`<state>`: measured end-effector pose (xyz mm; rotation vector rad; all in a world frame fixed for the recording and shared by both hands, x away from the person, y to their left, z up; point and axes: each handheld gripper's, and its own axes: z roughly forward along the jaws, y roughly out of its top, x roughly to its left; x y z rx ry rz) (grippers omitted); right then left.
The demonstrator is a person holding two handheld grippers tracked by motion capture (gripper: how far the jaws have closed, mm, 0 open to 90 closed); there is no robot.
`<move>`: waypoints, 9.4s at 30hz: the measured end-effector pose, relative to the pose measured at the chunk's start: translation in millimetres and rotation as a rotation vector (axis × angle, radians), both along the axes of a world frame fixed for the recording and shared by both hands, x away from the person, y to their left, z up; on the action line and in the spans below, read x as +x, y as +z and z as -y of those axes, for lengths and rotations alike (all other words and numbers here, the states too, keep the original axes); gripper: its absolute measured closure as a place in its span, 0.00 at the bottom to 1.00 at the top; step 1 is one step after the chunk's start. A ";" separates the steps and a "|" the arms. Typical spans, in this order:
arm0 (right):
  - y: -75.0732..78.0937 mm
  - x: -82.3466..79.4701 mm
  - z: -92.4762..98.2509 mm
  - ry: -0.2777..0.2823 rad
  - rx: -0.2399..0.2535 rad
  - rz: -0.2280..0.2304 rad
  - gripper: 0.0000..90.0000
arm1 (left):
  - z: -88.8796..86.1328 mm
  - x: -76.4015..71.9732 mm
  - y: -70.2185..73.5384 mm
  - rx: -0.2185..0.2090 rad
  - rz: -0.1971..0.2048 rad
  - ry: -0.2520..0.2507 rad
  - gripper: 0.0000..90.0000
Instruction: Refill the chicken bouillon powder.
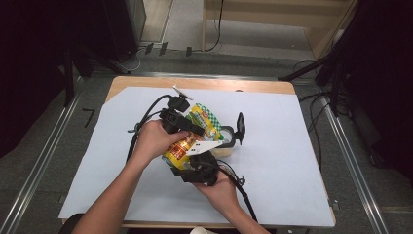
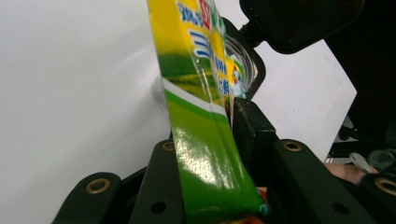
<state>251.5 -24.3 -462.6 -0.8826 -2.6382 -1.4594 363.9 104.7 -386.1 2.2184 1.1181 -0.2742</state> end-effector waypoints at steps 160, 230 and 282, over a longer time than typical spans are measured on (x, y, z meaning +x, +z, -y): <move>19.4 18.4 0.4 0.019 0.162 -0.075 0.69 | 38.7 21.8 34.5 0.216 -0.006 -0.084 0.81; 28.2 16.8 3.2 -0.004 0.206 -0.081 0.69 | 43.2 26.9 42.4 0.216 -0.001 -0.062 0.92; 32.5 22.6 5.6 -0.037 0.202 -0.081 0.67 | 47.7 38.5 43.5 0.244 -0.007 -0.039 0.96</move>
